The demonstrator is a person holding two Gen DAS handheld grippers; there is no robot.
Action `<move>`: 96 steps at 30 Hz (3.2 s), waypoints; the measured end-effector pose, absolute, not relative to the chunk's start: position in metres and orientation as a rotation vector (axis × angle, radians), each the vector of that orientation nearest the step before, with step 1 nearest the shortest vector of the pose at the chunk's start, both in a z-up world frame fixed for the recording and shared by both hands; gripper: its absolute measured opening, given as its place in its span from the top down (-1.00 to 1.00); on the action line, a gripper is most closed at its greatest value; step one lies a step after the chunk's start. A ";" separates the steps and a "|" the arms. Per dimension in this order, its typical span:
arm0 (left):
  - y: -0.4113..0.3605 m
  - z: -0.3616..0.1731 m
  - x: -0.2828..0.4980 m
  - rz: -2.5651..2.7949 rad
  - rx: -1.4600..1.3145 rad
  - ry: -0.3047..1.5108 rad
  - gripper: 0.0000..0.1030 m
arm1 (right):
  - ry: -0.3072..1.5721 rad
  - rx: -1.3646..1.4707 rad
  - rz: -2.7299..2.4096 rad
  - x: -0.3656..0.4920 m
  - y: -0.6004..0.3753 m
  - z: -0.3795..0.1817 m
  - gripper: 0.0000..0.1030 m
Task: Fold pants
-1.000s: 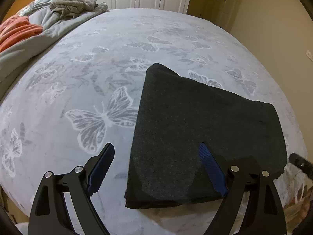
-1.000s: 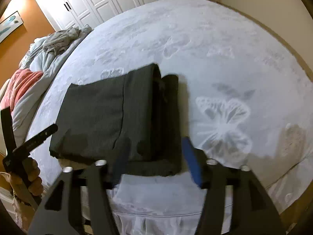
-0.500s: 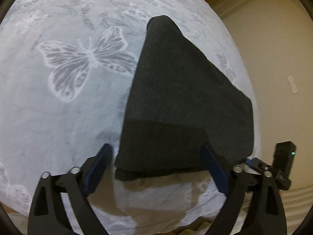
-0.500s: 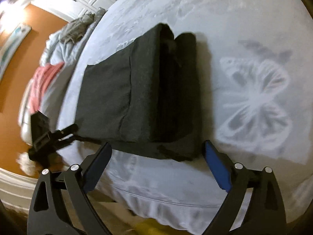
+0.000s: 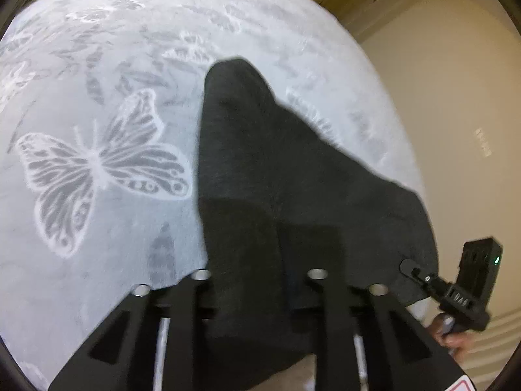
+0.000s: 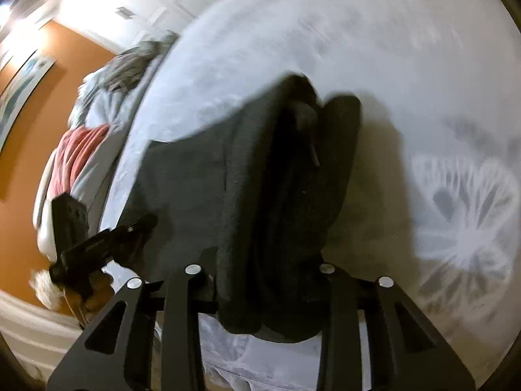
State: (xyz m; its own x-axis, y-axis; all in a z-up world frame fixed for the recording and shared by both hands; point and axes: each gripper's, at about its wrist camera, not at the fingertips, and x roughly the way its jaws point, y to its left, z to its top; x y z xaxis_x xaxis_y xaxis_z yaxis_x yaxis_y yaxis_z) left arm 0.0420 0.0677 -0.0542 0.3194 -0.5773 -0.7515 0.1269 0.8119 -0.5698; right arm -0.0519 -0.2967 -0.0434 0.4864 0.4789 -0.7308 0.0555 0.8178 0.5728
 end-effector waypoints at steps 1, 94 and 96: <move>0.072 -0.045 0.037 -0.509 -0.460 1.141 0.69 | 0.996 0.576 0.317 -0.059 -0.292 -0.028 0.43; 0.071 0.116 -0.171 -0.513 -0.161 0.652 0.73 | 0.559 0.487 0.331 -0.239 -0.233 0.080 0.42; 0.075 0.147 -0.182 -0.539 -0.177 0.571 0.72 | 0.487 0.479 0.352 -0.250 -0.237 0.104 0.42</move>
State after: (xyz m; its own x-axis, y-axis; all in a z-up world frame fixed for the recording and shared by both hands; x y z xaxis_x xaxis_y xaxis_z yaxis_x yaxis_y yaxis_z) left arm -0.1815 0.0754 0.1469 0.7084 -0.5301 -0.4660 0.4346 0.8478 -0.3038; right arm -0.2504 -0.2370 0.1041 0.8284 0.4290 -0.3602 -0.2069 0.8318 0.5150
